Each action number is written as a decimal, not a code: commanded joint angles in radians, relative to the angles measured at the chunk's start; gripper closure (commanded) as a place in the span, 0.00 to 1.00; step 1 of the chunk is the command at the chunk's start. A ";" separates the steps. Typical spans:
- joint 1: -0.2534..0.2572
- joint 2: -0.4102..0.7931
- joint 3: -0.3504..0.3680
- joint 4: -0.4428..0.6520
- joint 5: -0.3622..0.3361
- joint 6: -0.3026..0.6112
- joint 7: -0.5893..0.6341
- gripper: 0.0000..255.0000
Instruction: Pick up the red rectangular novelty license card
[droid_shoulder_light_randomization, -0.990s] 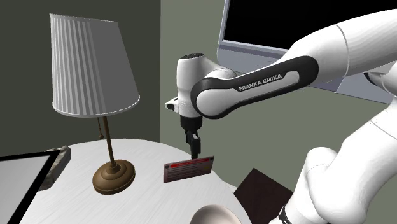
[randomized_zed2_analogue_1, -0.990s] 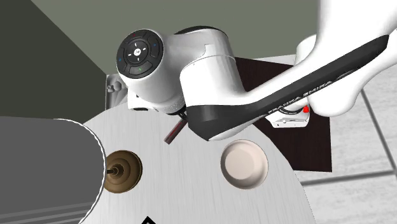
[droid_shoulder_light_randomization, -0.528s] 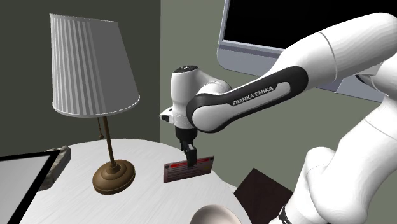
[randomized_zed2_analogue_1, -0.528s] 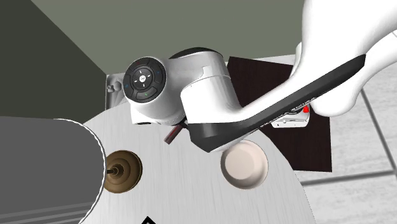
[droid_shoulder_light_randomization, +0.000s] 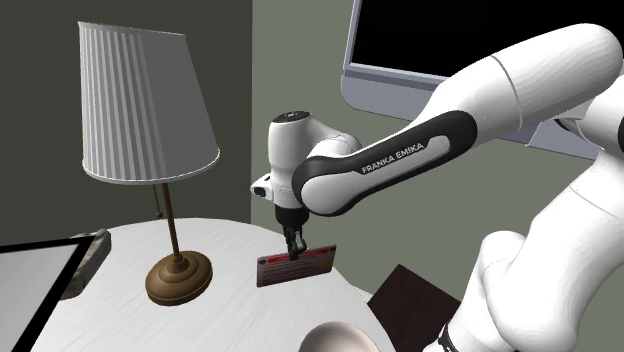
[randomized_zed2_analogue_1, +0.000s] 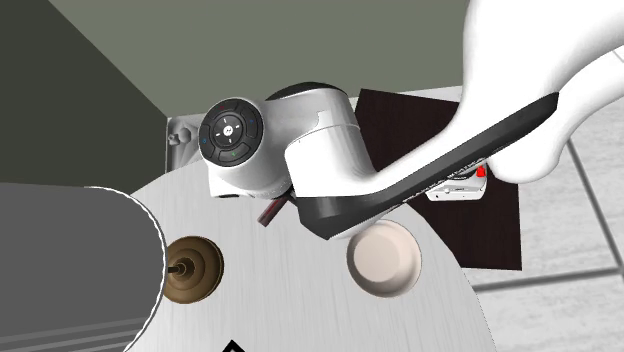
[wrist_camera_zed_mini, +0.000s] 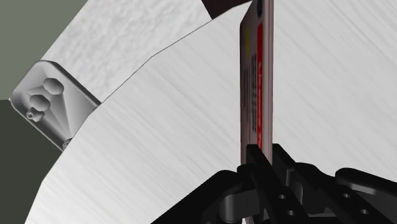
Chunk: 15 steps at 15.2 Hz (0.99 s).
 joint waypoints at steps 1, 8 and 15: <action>0.000 0.000 0.000 0.000 0.000 0.000 0.000 1.00; 0.001 -0.022 -0.001 0.021 0.005 -0.043 -0.004 1.00; 0.002 -0.061 -0.005 0.081 0.012 -0.141 -0.015 1.00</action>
